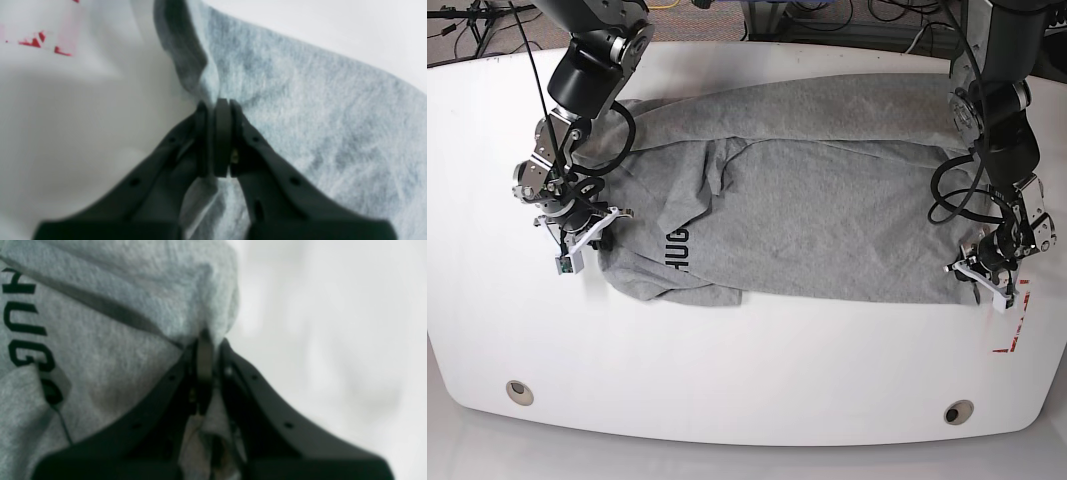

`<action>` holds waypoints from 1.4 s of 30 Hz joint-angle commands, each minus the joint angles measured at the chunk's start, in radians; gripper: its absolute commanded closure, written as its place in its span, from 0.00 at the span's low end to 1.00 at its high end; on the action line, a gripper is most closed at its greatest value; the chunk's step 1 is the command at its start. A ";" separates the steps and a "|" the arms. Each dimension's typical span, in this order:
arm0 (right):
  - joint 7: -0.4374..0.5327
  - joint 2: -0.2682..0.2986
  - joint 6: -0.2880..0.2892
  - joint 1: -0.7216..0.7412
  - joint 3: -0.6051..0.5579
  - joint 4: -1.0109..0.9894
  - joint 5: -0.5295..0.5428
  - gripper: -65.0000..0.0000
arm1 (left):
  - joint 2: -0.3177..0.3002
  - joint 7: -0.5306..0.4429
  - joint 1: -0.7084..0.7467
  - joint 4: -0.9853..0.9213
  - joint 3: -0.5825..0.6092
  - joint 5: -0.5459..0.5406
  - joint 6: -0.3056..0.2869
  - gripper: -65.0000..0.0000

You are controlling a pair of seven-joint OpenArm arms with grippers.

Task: Fold the T-shirt properly
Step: 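Lift the hem corners with both grippers and carry them toward the collar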

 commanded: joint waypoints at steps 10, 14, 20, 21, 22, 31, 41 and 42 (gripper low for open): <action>-0.117 -0.011 0.001 -0.034 -0.003 0.234 -0.008 1.00 | 0.005 0.169 0.052 0.254 -0.006 0.015 0.003 1.00; -0.163 -0.023 0.001 -0.061 -0.003 0.342 -0.013 1.00 | 0.037 0.238 0.117 0.414 -0.005 -0.044 -0.028 1.00; -0.201 -0.027 0.001 -0.100 -0.004 0.458 -0.013 1.00 | 0.043 0.346 0.184 0.586 -0.003 -0.110 -0.065 1.00; -0.215 -0.027 0.001 -0.105 -0.004 0.480 -0.013 1.00 | 0.043 0.372 0.186 0.624 -0.003 -0.123 -0.065 1.00; -0.224 -0.027 0.001 -0.105 -0.004 0.498 -0.011 1.00 | 0.043 0.387 0.187 0.652 -0.005 -0.134 -0.065 1.00; -0.296 0.012 0.001 -0.073 -0.009 0.627 -0.014 1.00 | 0.043 0.484 0.178 0.897 -0.006 -0.208 -0.060 1.00; -0.410 0.141 0.001 0.055 -0.124 0.724 -0.013 1.00 | 0.054 0.585 -0.004 1.127 -0.002 -0.216 -0.060 1.00; -0.421 0.155 0.001 0.076 -0.132 0.724 -0.014 1.00 | 0.062 0.600 -0.032 1.141 -0.003 -0.212 -0.060 1.00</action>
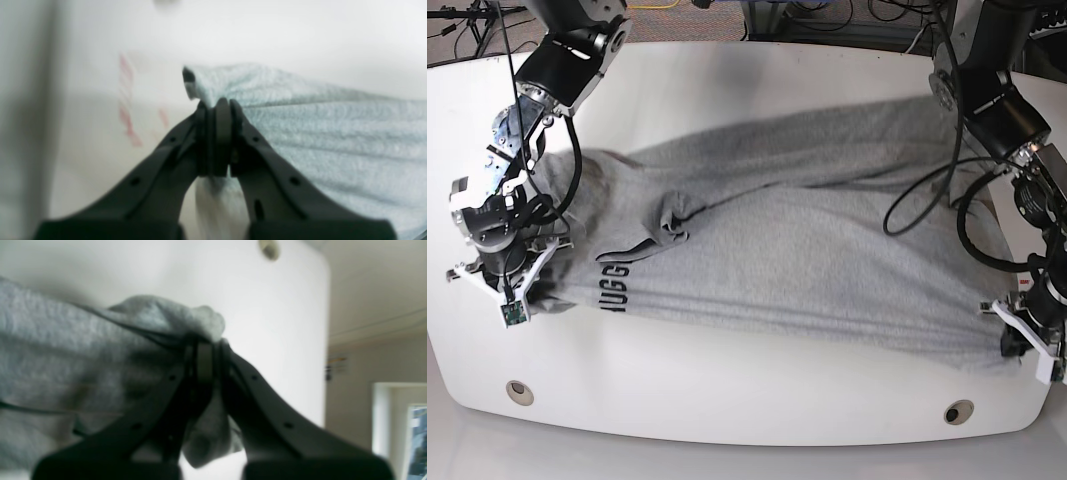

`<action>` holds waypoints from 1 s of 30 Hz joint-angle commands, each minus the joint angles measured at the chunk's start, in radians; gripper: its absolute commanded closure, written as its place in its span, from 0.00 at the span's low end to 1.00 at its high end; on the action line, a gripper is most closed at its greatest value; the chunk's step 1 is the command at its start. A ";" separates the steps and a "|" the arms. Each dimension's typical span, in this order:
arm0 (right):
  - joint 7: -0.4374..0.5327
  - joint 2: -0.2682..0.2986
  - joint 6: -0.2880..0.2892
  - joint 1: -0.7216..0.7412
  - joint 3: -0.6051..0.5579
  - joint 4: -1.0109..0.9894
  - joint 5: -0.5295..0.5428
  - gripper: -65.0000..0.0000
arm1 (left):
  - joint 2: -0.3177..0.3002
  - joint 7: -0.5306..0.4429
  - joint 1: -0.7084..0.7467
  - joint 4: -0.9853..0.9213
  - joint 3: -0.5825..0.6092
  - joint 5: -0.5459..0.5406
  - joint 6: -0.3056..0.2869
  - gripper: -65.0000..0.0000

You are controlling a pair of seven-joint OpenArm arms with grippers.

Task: Fold the T-shirt properly
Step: 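Lift the hem corners with both grippers and carry them toward the collar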

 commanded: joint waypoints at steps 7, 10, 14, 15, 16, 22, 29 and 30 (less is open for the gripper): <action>-0.074 0.138 -0.007 0.245 -0.037 0.021 -0.004 1.00 | 0.026 0.062 -0.250 0.095 -0.003 0.009 0.052 1.00; -0.115 0.183 -0.007 0.341 -0.097 0.021 -0.008 1.00 | 0.029 0.062 -0.328 0.095 -0.003 0.013 0.072 1.00; -0.172 0.249 -0.007 0.450 -0.188 0.021 -0.007 1.00 | 0.031 0.062 -0.437 0.093 0.000 0.069 0.072 1.00; -0.183 0.263 -0.007 0.489 -0.206 0.021 -0.004 1.00 | 0.032 0.062 -0.468 0.093 0.001 0.086 0.072 1.00; -0.189 0.272 -0.007 0.515 -0.217 0.019 -0.002 1.00 | 0.032 0.062 -0.491 0.092 0.001 0.095 0.072 1.00; -0.210 0.323 -0.007 0.702 -0.318 -0.020 -0.008 1.00 | 0.032 0.062 -0.675 0.019 0.018 0.141 0.072 1.00; -0.212 0.366 -0.007 0.886 -0.401 -0.119 -0.001 1.00 | 0.025 0.059 -0.796 -0.071 0.018 0.144 0.072 1.00; -0.212 0.372 -0.007 0.908 -0.409 -0.131 -0.001 1.00 | 0.025 0.059 -0.804 -0.077 0.018 0.144 0.072 1.00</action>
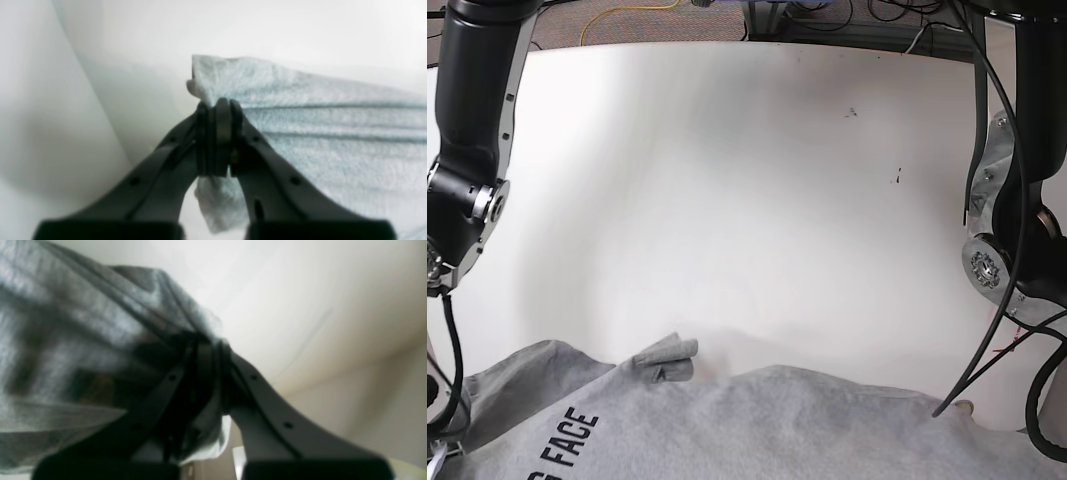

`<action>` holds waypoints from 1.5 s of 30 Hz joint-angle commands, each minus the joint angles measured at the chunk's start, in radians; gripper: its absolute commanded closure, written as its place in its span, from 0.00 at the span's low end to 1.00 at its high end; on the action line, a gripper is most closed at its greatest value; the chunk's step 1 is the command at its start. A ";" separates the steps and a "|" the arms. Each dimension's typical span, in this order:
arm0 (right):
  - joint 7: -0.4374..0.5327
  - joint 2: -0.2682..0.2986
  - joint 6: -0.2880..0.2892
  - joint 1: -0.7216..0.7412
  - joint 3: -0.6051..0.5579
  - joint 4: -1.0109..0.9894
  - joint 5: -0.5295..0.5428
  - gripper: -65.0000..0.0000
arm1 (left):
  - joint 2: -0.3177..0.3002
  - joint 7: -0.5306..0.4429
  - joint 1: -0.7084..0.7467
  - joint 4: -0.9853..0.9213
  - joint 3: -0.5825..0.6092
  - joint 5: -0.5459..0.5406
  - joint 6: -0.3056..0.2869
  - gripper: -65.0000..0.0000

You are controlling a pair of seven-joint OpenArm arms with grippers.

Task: Fold the T-shirt properly
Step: 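Lift the hem corners with both grippers and carry them toward the collar, then swing the held hem over the shirt with both grippers, folding it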

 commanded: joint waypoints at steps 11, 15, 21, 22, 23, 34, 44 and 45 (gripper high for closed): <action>-0.034 0.028 -0.009 0.066 0.003 -0.034 -0.045 1.00 | -0.010 -0.025 0.034 0.014 -0.001 0.021 0.005 1.00; -0.072 0.022 -0.009 -0.059 0.082 0.065 -0.037 1.00 | -0.010 -0.023 0.134 0.077 -0.001 0.019 0.002 1.00; -0.079 -0.021 -0.009 -0.281 0.175 0.200 -0.037 1.00 | -0.010 -0.020 0.289 0.198 -0.003 0.018 0.001 1.00; -0.079 -0.033 -0.009 -0.347 0.211 0.227 -0.037 1.00 | -0.010 -0.020 0.330 0.223 -0.003 0.018 0.001 1.00; -0.079 -0.041 -0.009 -0.384 0.237 0.241 -0.037 1.00 | -0.010 -0.020 0.355 0.235 -0.003 0.018 -0.001 1.00; -0.072 -0.204 -0.009 -0.774 0.522 0.261 -0.037 1.00 | -0.017 0.020 0.700 0.283 -0.132 -0.102 -0.071 1.00; -0.003 -0.331 -0.009 -1.044 0.632 0.261 -0.037 1.00 | -0.056 0.056 1.073 0.306 -0.271 -0.288 -0.071 1.00; 0.004 -0.340 -0.009 -1.062 0.632 0.261 -0.037 1.00 | -0.056 0.056 1.099 0.306 -0.279 -0.299 -0.071 1.00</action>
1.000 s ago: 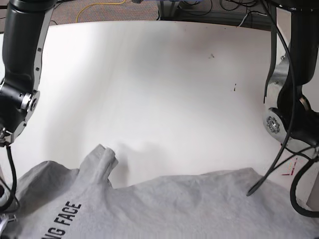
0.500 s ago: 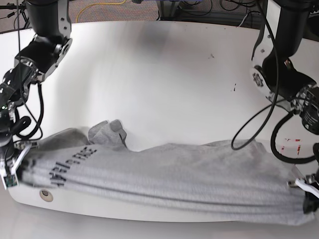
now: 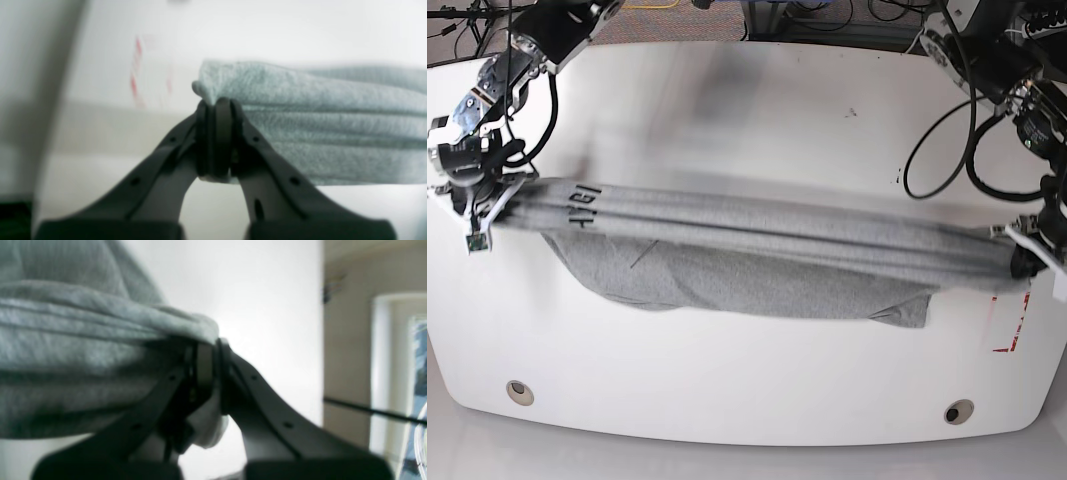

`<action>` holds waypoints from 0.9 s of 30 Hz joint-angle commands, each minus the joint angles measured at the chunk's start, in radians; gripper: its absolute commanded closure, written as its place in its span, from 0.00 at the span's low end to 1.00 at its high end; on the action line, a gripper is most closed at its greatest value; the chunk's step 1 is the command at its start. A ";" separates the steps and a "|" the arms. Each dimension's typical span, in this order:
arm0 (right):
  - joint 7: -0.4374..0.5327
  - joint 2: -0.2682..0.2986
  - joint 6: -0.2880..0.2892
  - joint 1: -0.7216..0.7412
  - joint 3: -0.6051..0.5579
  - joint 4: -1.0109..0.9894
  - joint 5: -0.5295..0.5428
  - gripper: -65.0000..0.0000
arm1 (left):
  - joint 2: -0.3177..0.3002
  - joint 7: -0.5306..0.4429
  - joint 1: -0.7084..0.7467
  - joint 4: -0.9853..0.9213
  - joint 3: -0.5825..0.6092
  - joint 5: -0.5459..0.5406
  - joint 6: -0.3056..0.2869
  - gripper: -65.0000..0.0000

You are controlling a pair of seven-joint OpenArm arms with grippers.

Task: Fold the T-shirt properly
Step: 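Swing the held hem over the shirt with both grippers, folding it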

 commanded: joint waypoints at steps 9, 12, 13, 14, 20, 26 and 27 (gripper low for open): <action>0.099 -0.036 -0.012 -0.116 0.015 0.014 -0.073 1.00 | -0.032 -0.031 0.132 0.018 -0.037 -0.020 -0.002 1.00; 0.099 -0.025 -0.012 -0.094 0.013 0.014 -0.073 1.00 | -0.032 -0.031 0.097 0.018 -0.032 -0.020 -0.002 1.00; 0.099 -0.022 -0.012 -0.077 0.013 0.014 -0.074 1.00 | -0.032 -0.031 0.077 0.018 -0.031 -0.020 -0.002 1.00; 0.097 -0.016 -0.012 -0.061 0.013 0.014 -0.077 1.00 | -0.032 -0.031 0.055 0.018 -0.031 -0.020 -0.002 1.00; 0.096 0.039 -0.012 0.038 -0.013 0.011 -0.082 1.00 | -0.032 -0.031 -0.104 0.012 0.008 -0.011 0.003 1.00; 0.094 0.131 -0.012 0.163 -0.142 -0.002 -0.082 1.00 | -0.030 -0.031 -0.310 0.009 0.138 0.069 0.004 1.00; 0.094 0.139 -0.012 0.183 -0.154 -0.005 -0.082 1.00 | -0.030 -0.031 -0.333 0.005 0.154 0.081 0.004 1.00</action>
